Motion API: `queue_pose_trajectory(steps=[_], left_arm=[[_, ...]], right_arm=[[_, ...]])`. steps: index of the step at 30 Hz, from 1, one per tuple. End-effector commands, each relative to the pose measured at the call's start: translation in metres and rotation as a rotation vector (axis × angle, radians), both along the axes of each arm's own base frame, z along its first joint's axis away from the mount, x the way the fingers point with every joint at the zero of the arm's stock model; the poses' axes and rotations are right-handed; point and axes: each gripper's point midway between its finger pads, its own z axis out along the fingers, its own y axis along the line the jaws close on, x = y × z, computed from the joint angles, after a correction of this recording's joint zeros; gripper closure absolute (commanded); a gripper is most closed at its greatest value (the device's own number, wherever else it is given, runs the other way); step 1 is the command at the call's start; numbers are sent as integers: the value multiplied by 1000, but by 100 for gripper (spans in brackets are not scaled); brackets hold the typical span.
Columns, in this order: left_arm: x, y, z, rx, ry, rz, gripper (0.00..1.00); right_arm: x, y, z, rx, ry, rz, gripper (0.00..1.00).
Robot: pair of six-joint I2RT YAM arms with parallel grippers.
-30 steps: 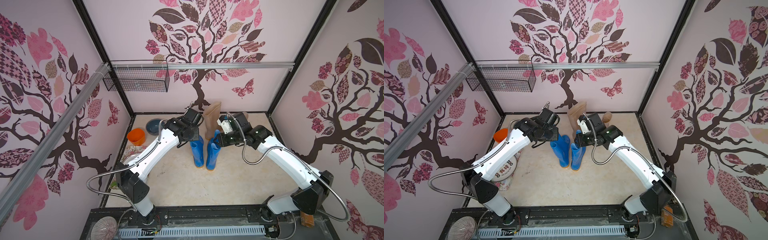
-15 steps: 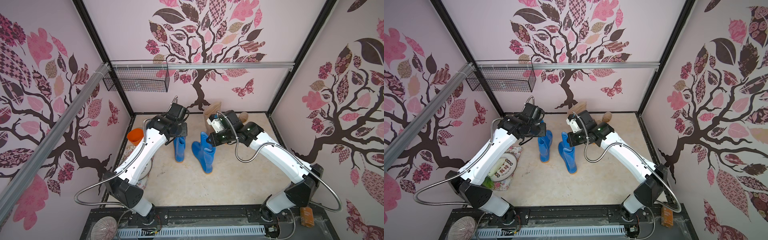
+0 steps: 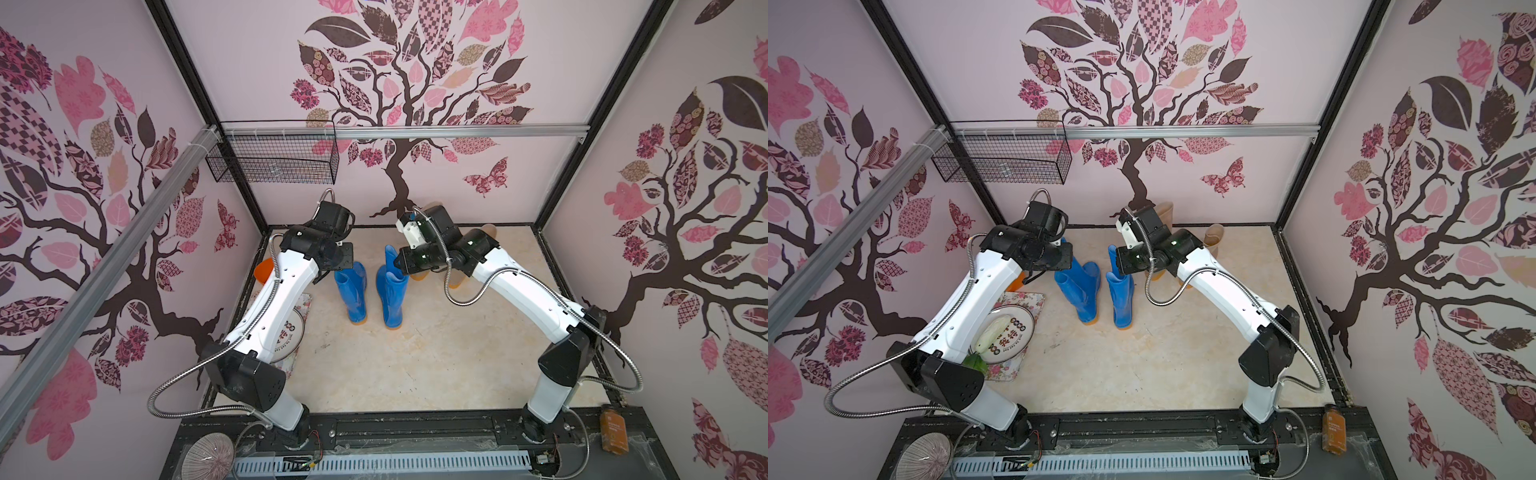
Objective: Match and arrange rain boots in pairs
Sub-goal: Pick up the rain boot at the center of the board, then place a pair of rain boots at the center of the board.
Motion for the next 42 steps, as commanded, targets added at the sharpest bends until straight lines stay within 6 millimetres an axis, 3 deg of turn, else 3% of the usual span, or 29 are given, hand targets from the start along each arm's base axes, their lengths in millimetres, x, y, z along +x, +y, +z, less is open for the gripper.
queue_pose_trajectory(steps=[1, 6, 13, 14, 15, 23, 35, 37, 40, 42], left_arm=[[12, -6, 16, 1, -81, -45, 100], [21, -12, 10, -10, -81, -64, 100], [26, -6, 16, 17, -121, -45, 100], [27, -6, 16, 18, -123, -43, 100], [26, -6, 17, 16, -127, -42, 100], [25, -5, 12, 44, -111, -72, 100], [19, 12, 9, 30, -101, -32, 100], [18, 13, 8, 30, -103, -30, 100], [18, 15, 7, 34, -100, -16, 99], [17, 16, 7, 37, -94, -11, 90]], right_arm=[[19, 24, 29, 94, -82, -4, 100], [26, 42, 23, 125, -59, 9, 100], [30, 57, 33, 169, -34, -1, 100], [30, 59, 26, 164, -13, -4, 100], [32, 62, 35, 179, -26, -3, 100], [35, 82, 22, 172, -11, 3, 100], [38, 91, 24, 239, 6, -25, 100], [38, 90, 21, 230, 6, -29, 94], [38, 89, 15, 211, 10, -28, 74], [38, 87, 13, 197, 4, -31, 61]])
